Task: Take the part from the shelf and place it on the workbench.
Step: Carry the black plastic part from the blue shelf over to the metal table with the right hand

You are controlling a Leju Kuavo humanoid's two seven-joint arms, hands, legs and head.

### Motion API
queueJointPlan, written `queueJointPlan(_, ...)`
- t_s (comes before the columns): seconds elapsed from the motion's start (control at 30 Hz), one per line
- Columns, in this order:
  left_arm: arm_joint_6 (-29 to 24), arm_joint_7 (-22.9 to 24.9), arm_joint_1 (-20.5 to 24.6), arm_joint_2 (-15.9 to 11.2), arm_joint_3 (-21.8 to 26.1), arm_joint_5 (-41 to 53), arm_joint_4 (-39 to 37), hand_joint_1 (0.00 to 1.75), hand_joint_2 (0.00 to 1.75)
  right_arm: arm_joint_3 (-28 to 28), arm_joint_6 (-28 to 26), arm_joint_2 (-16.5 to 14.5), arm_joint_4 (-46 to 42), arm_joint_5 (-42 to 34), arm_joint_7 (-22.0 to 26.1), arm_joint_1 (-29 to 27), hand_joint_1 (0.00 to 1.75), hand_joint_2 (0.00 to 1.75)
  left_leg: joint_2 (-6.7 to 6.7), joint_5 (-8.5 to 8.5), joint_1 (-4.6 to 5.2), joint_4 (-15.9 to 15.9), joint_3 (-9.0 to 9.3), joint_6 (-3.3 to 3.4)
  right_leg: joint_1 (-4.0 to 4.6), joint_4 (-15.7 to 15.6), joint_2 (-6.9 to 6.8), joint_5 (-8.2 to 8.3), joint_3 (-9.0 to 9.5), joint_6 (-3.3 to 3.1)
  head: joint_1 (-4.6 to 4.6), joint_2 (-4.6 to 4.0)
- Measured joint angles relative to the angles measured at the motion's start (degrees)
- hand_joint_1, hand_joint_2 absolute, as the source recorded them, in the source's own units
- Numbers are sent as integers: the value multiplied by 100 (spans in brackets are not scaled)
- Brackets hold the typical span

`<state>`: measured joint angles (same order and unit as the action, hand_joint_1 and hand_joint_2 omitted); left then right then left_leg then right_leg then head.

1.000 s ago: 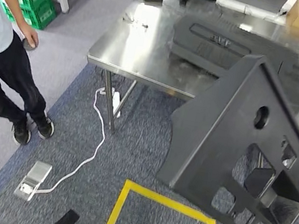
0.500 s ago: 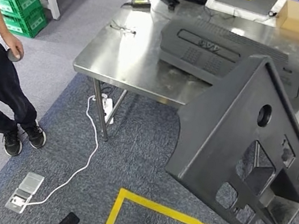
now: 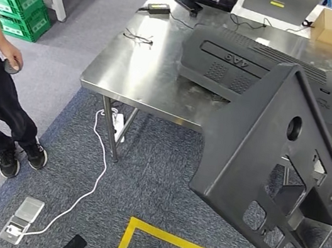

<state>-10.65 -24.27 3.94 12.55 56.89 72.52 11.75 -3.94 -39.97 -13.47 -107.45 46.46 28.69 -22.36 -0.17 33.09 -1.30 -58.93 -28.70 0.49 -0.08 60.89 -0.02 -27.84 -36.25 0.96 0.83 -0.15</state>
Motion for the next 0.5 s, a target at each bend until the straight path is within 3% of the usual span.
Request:
queueJointPlan(0.1, 4, 5, -4, 4, 0, 1, -1, 0, 175, 0, -1, 8, 3, 2, -18, -10, 175, 175, 12, -10, 5, 0, 68, -104, 8, -139, 10, -30, 84, -127, 16, 0)
queueJointPlan(0.17, 3, 5, 13, 6, 0, 1, -1, 0, 175, -2, -1, 9, 3, 6, -22, -1, 175, 175, 15, 92, 7, -308, -38, -130, -19, -224, 19, -68, 233, -197, 26, 0)
queueJointPlan(0.27, 3, 5, 19, 3, 0, 1, 0, 0, 175, -3, -1, 9, 7, 5, -33, 3, 175, 175, 14, 486, 14, -1284, -647, -152, -8, -256, 26, -173, 376, -260, 39, 0)
queueJointPlan(0.3, 3, 6, 8, 2, 0, 1, -1, 0, 175, -3, -1, 9, 10, 5, -38, -1, 175, 175, 14, 513, 16, -1478, -821, -153, -1, -256, 37, -218, 429, -266, 40, 0)
queueJointPlan(0.33, 3, 7, -3, 2, 0, 1, -1, 0, 175, -3, -1, 9, 14, 5, -43, -3, 175, 175, 14, 423, 20, -1493, -916, -146, 4, -256, 52, -269, 496, -265, 40, 0)
queueJointPlan(0.37, 4, 7, -10, 2, 0, 1, -1, 0, 175, -3, -1, 9, 16, 5, -46, -2, 175, 175, 14, 214, 25, -1300, -914, -131, 7, -256, 65, -325, 576, -257, 42, 0)
queueJointPlan(0.43, 7, 6, -16, -2, 0, 1, -1, 0, 175, -3, -1, 9, 20, 7, -51, 2, 175, 175, 14, -321, 51, -647, -786, -79, 6, -259, 75, -447, 730, -220, 31, 1)
queueJointPlan(0.5, 15, 5, -19, -8, 0, 1, -1, 0, 175, -3, 1, 10, 26, 7, -58, 6, 175, 175, 10, -535, 98, -236, -710, -27, -4, -263, 78, -521, 778, -159, 21, 0)
